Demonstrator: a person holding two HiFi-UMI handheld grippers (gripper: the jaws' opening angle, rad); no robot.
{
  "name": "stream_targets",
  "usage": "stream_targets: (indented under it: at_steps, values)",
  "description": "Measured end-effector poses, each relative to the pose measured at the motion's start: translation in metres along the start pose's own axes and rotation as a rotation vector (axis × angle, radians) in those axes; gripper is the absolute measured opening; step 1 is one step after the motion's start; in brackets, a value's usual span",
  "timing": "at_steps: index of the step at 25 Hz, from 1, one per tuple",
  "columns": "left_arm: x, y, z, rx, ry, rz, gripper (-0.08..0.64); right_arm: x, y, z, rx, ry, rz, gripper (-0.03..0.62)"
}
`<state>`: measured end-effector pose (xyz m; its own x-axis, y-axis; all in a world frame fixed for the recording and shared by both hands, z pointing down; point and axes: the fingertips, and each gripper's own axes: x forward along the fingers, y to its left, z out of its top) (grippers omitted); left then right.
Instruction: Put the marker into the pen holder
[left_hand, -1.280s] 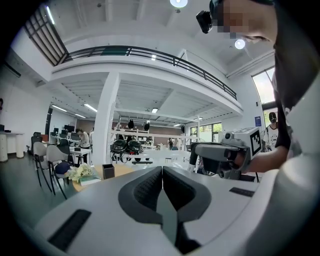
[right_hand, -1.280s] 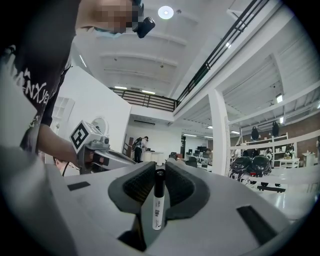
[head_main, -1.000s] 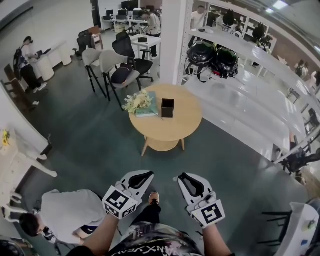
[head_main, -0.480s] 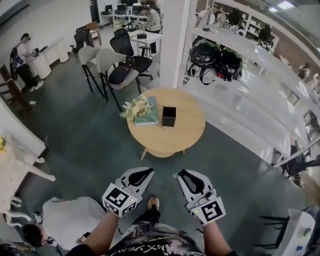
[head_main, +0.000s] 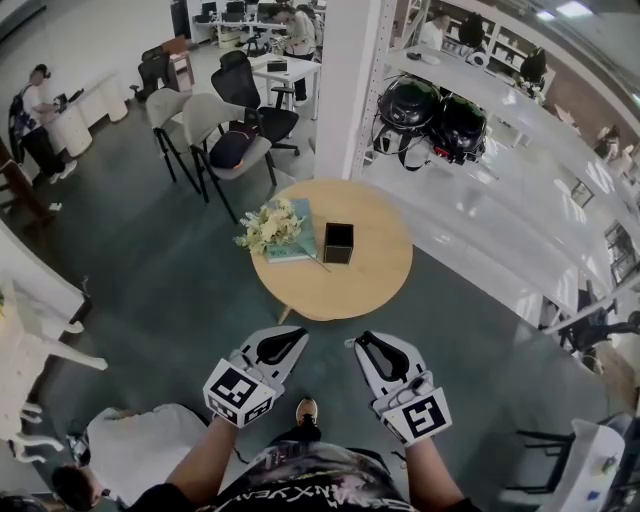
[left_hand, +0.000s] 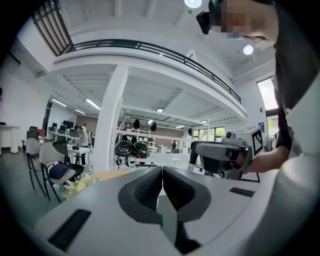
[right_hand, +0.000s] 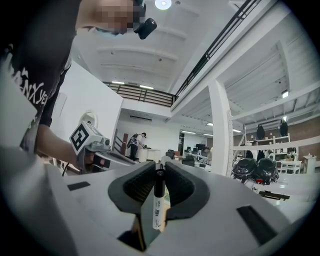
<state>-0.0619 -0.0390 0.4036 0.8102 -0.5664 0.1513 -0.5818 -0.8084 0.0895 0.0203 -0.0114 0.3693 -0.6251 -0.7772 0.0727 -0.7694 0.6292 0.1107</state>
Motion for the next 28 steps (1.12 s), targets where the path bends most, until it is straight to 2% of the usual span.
stream_targets:
  at_steps: [3, 7, 12, 15, 25, 28]
  values:
    - [0.005, 0.013, -0.001, -0.009, 0.001, -0.009, 0.021, 0.014, -0.003, -0.003, 0.008, 0.017, -0.002, 0.064]
    - [0.007, 0.025, 0.000, -0.011, 0.001, -0.024, 0.021, 0.028, -0.008, 0.005, -0.006, -0.027, -0.039, 0.064]
    - [0.012, 0.034, 0.001, -0.011, -0.004, -0.031, 0.021, 0.035, -0.007, -0.001, 0.000, 0.015, -0.027, 0.064]
    - [0.013, 0.037, 0.001, -0.014, -0.009, -0.031, 0.021, 0.039, -0.011, 0.004, -0.011, -0.018, -0.043, 0.064]
    - [0.023, 0.051, 0.005, -0.002, -0.019, -0.030, 0.021, 0.053, -0.020, 0.004, -0.022, -0.034, -0.045, 0.064]
    - [0.029, 0.057, 0.004, 0.002, -0.021, -0.029, 0.021, 0.057, -0.022, -0.005, -0.014, 0.008, -0.029, 0.064]
